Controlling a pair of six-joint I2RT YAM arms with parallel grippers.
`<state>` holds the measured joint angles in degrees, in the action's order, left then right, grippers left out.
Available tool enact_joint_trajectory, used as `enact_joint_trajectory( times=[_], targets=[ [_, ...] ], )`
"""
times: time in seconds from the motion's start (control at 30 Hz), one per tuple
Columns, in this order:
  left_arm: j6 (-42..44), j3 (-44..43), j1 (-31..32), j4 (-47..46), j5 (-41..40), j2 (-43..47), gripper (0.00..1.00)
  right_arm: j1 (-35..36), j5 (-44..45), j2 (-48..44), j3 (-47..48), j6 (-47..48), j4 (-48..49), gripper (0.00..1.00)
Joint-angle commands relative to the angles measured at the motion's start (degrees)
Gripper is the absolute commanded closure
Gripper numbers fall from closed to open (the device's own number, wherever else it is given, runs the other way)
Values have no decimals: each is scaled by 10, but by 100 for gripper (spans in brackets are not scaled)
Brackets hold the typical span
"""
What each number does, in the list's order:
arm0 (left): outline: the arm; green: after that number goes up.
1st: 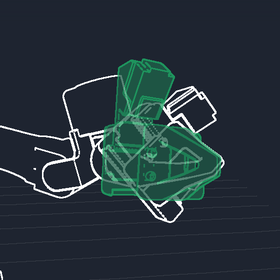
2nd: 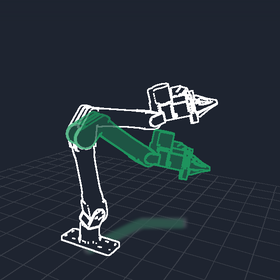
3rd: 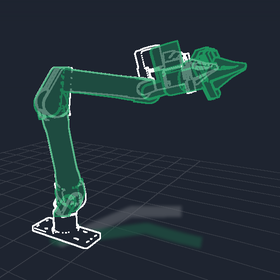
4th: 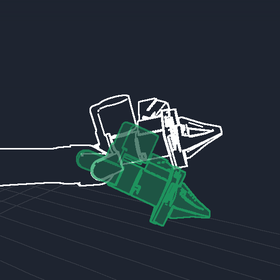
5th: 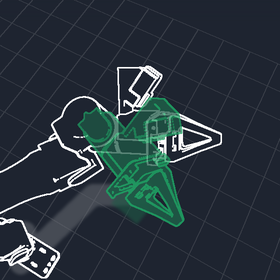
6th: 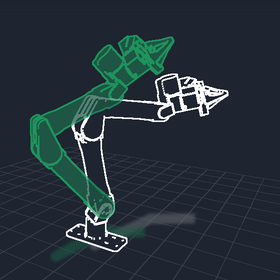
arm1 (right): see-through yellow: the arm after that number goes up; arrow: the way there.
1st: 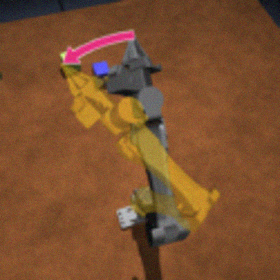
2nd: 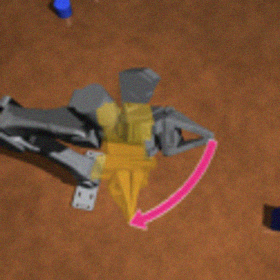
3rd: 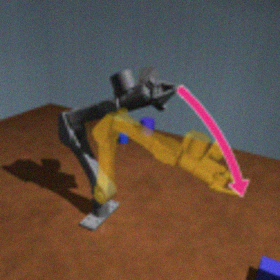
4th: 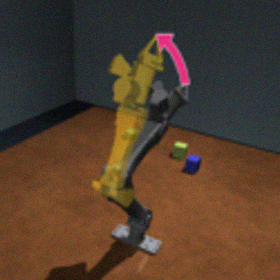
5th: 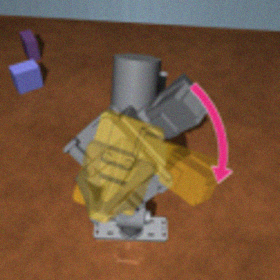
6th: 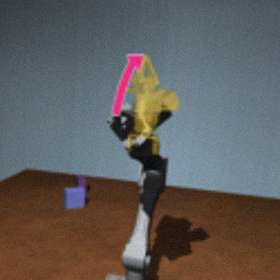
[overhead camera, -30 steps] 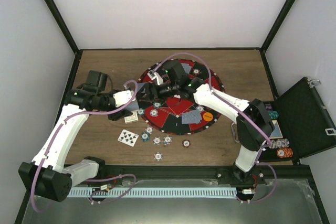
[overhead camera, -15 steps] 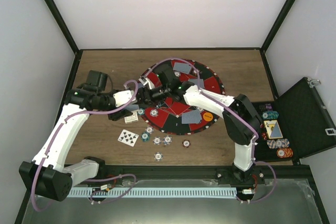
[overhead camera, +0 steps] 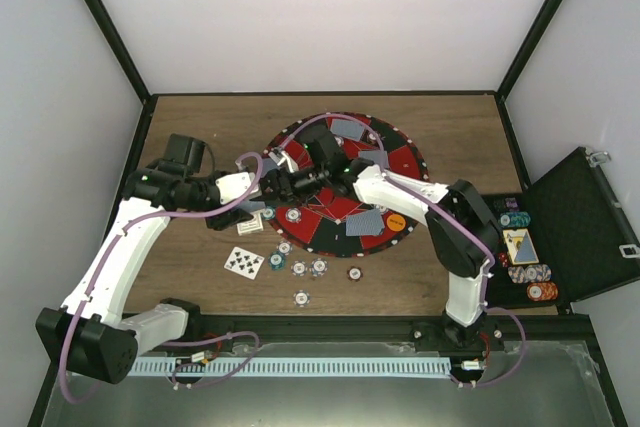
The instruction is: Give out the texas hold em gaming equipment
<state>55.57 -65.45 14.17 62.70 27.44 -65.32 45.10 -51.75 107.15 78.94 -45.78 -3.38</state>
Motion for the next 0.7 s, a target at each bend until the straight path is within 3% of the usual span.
enact_joint_trajectory(
  times=[0.0,0.4,0.67],
  targets=[
    [8,-10,1,-1,21,7,95,-3,-32,-36,-17,-7,42,24],
    [7,-11,1,1,24,9,95,15,-53,-2,18,3,33,24],
    [7,-16,1,3,26,10,95,-10,-42,13,12,33,-15,33]
  ],
)
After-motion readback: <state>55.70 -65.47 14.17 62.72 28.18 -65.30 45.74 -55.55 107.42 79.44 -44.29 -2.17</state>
